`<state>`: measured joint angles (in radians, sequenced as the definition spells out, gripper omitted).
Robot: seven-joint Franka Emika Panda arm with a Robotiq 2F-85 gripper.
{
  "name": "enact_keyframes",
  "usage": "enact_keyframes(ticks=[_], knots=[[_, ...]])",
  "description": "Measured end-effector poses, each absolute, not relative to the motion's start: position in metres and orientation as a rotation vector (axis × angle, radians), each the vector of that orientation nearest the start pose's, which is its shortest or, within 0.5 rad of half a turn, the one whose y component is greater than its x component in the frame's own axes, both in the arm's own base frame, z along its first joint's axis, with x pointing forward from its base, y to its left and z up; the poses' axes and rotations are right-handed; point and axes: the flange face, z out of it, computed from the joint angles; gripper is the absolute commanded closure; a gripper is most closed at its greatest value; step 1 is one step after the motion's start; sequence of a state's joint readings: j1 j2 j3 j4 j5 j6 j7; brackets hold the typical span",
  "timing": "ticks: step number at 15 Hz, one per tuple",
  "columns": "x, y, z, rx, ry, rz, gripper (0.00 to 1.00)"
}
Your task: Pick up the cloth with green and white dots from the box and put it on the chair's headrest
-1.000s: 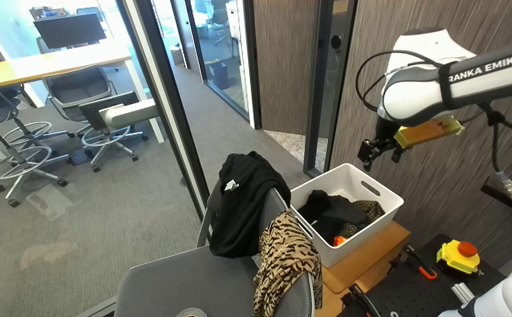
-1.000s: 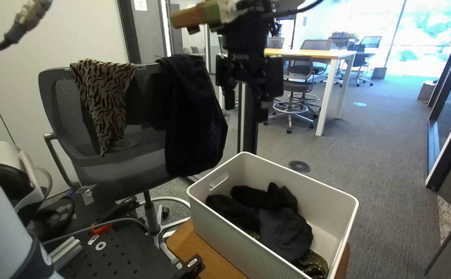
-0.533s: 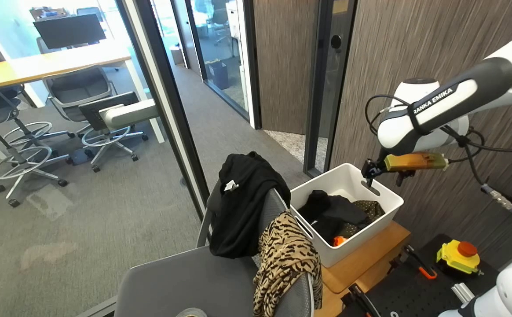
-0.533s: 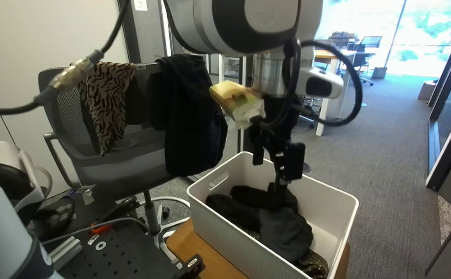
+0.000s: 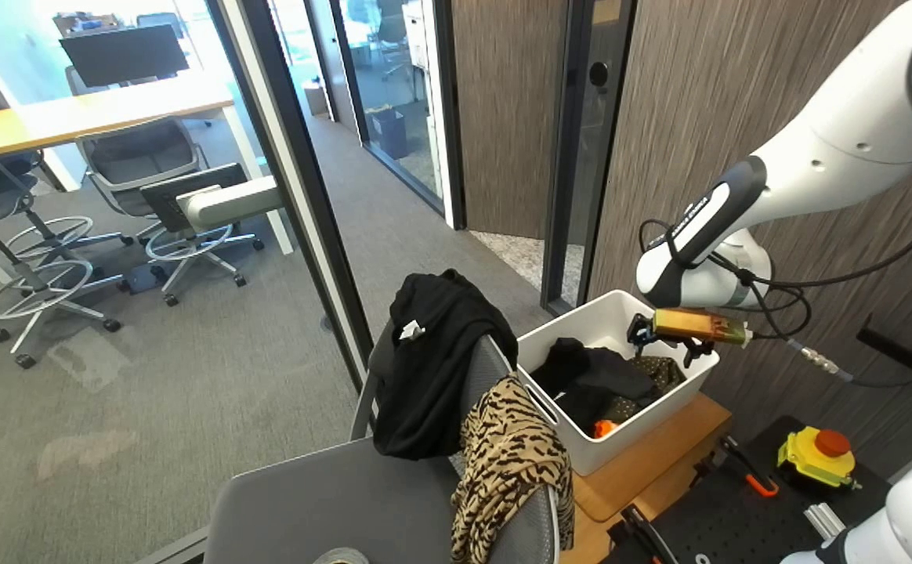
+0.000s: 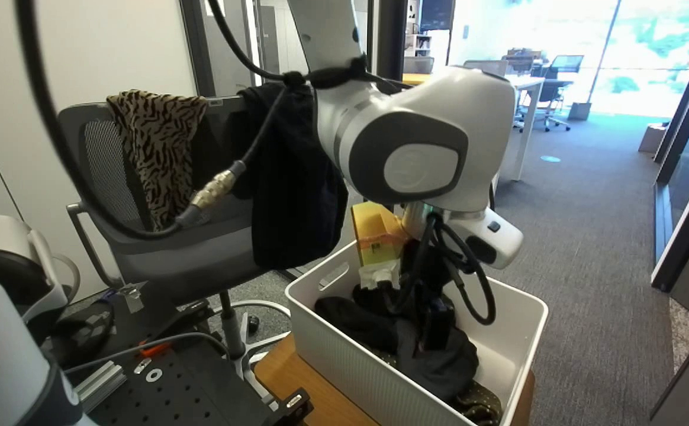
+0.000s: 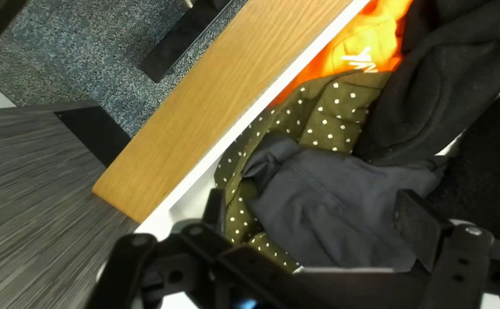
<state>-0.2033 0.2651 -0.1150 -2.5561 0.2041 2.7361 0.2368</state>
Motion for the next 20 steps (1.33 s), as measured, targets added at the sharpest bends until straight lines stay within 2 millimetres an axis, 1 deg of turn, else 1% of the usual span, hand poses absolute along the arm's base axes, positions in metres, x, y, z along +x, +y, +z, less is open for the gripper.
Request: enact_keyframes(ticks=[5, 8, 12, 16, 20], knots=[[0.438, -0.172, 0.113, -2.838, 1.243, 0.156, 0.0], [0.446, -0.187, 0.086, -2.813, 1.31, 0.137, 0.0], [0.455, -0.2, 0.054, -2.773, 1.368, 0.1, 0.0], [0.468, -0.212, 0.034, -2.758, 1.387, 0.065, 0.0], [0.481, -0.219, 0.024, -2.753, 1.39, 0.039, 0.0]])
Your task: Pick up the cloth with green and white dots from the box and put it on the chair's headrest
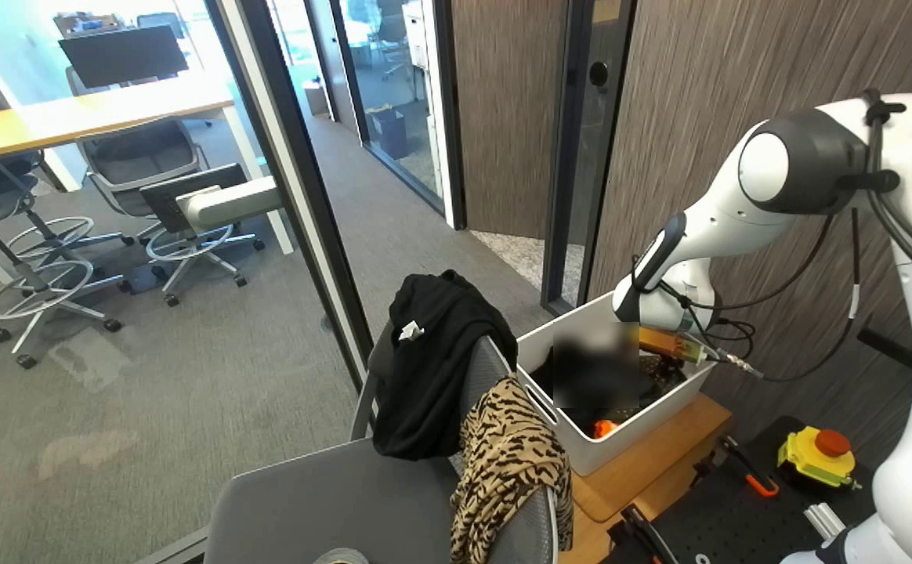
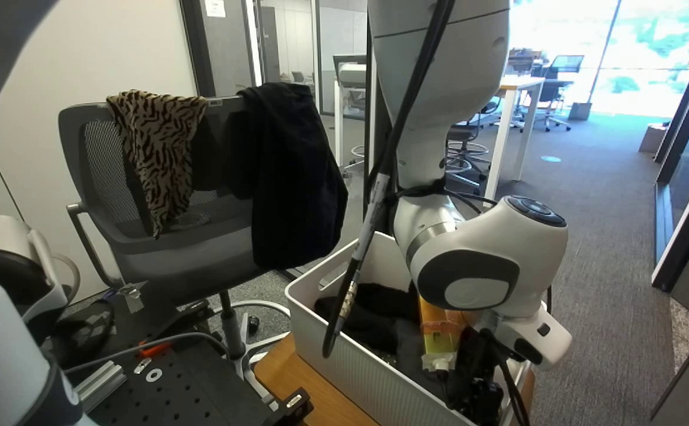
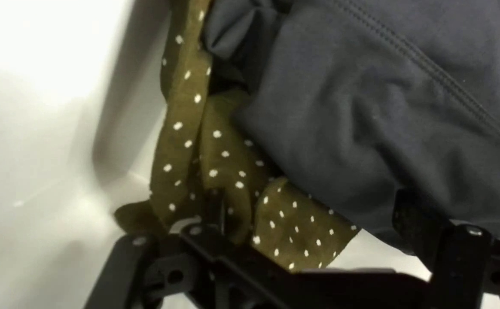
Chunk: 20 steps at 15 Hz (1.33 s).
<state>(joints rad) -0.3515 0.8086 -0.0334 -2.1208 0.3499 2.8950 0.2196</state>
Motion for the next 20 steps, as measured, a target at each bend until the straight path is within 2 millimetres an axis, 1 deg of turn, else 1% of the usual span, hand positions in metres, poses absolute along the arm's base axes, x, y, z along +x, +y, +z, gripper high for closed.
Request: enact_keyframes(ticks=[4, 5, 6, 7, 8, 10, 11, 15, 16, 18, 20], knots=[[0.494, -0.223, 0.022, -2.75, 1.386, 0.007, 0.0], [0.496, -0.223, 0.022, -2.75, 1.385, 0.002, 0.11], [0.497, -0.224, 0.021, -2.75, 1.385, 0.0, 0.25], [0.498, -0.224, 0.02, -2.75, 1.385, -0.002, 0.32], [0.499, -0.224, 0.019, -2.749, 1.385, -0.002, 0.42], [0.499, -0.224, 0.017, -2.746, 1.385, -0.001, 0.56], [0.499, -0.224, 0.016, -2.744, 1.386, 0.0, 0.65], [0.5, -0.224, 0.013, -2.734, 1.388, 0.003, 0.94], [0.5, -0.225, 0.013, -2.731, 1.39, 0.003, 0.99], [0.499, -0.226, 0.013, -2.726, 1.395, 0.001, 1.0], [0.499, -0.227, 0.014, -2.722, 1.397, 0.0, 0.97]])
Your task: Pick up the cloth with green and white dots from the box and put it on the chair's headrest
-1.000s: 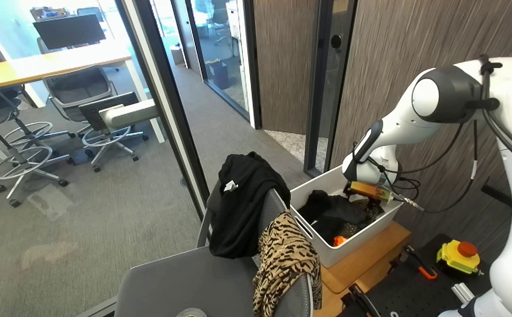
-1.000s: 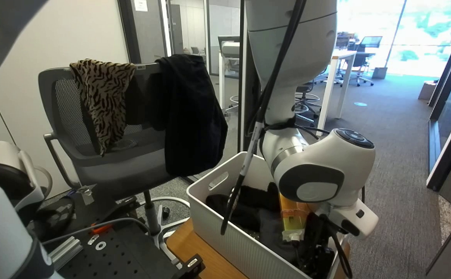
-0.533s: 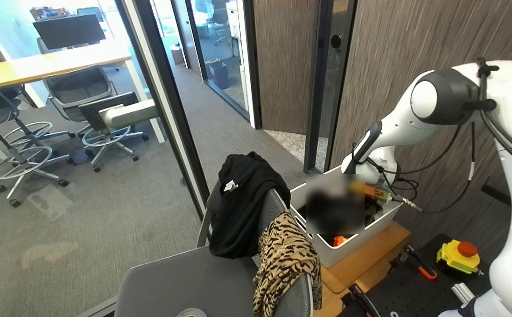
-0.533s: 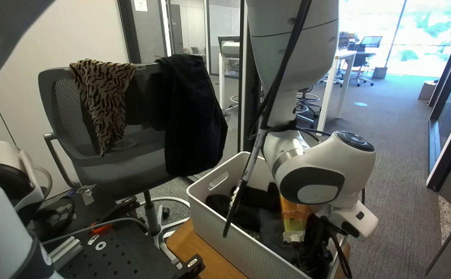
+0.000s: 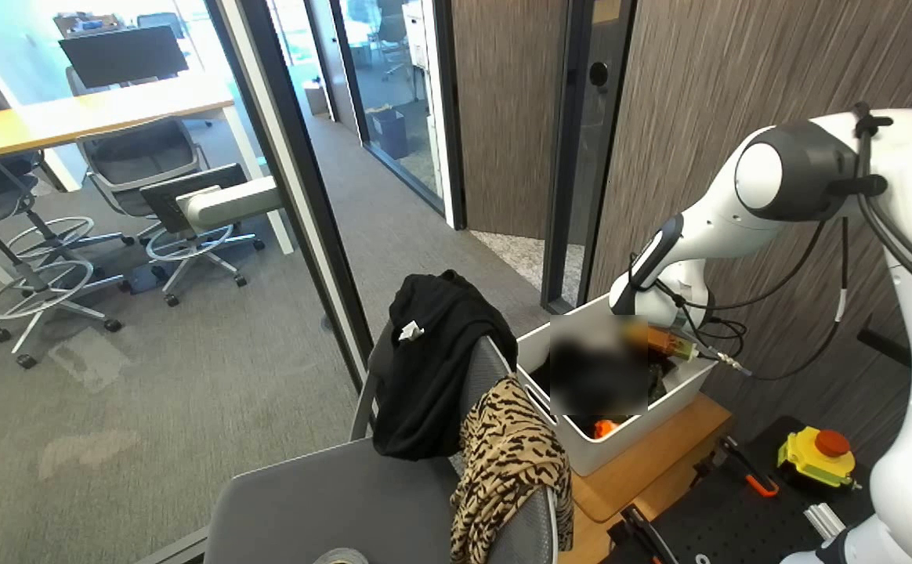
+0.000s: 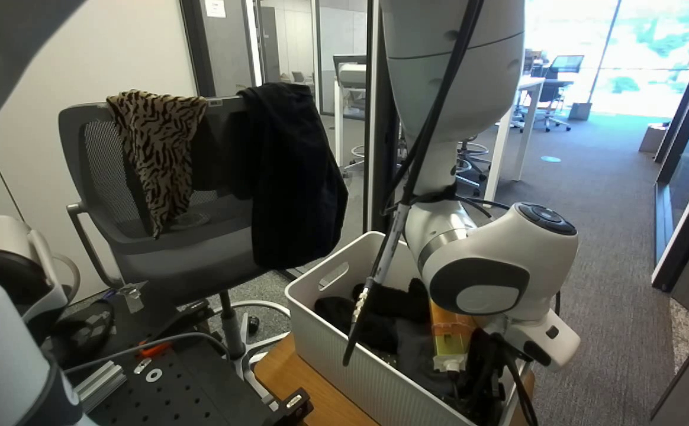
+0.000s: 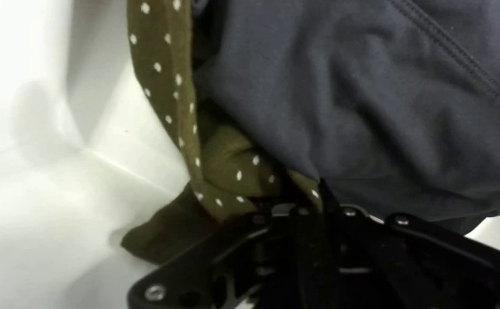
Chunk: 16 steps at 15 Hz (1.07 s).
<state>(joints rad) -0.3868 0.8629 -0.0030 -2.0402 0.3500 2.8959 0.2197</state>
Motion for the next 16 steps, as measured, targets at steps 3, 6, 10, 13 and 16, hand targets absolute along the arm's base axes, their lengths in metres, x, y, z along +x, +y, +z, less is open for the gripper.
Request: enact_keyframes(ticks=[3, 6, 10, 13, 16], knots=[[0.5, -0.227, 0.014, -2.721, 1.397, -0.001, 0.97], [0.5, -0.227, 0.014, -2.72, 1.398, -0.001, 0.97], [0.503, -0.225, 0.016, -2.718, 1.393, -0.009, 0.97], [0.515, -0.219, 0.036, -2.711, 1.369, -0.055, 0.98], [0.533, -0.205, 0.079, -2.69, 1.333, -0.137, 0.98]])
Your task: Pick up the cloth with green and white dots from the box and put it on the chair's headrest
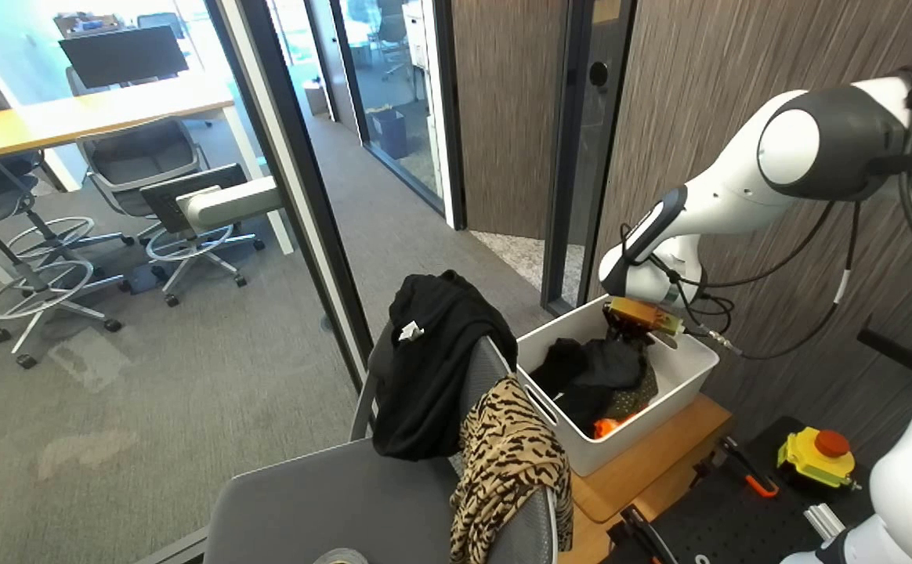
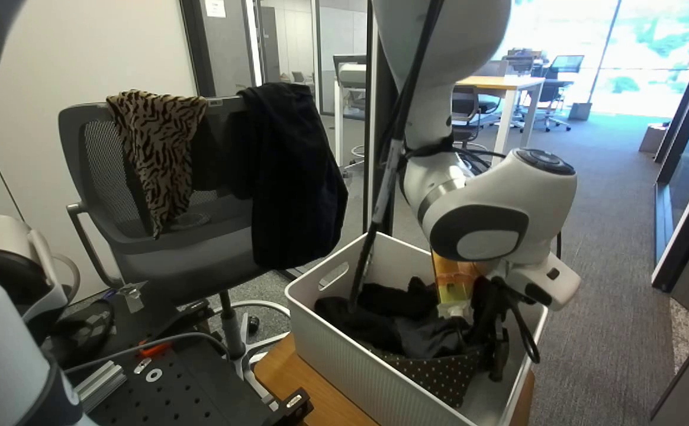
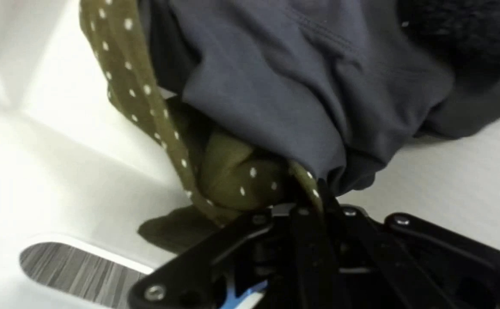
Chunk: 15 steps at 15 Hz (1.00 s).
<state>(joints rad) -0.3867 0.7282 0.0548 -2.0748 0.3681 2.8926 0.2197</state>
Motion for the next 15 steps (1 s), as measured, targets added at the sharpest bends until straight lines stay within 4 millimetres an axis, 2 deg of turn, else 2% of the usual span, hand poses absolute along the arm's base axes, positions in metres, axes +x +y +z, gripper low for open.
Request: enact_keyframes(ticks=[5, 15], knots=[[0.546, -0.164, 0.171, -2.651, 1.26, -0.265, 0.98], [0.53, -0.047, 0.338, -2.647, 0.995, -0.522, 0.98]])
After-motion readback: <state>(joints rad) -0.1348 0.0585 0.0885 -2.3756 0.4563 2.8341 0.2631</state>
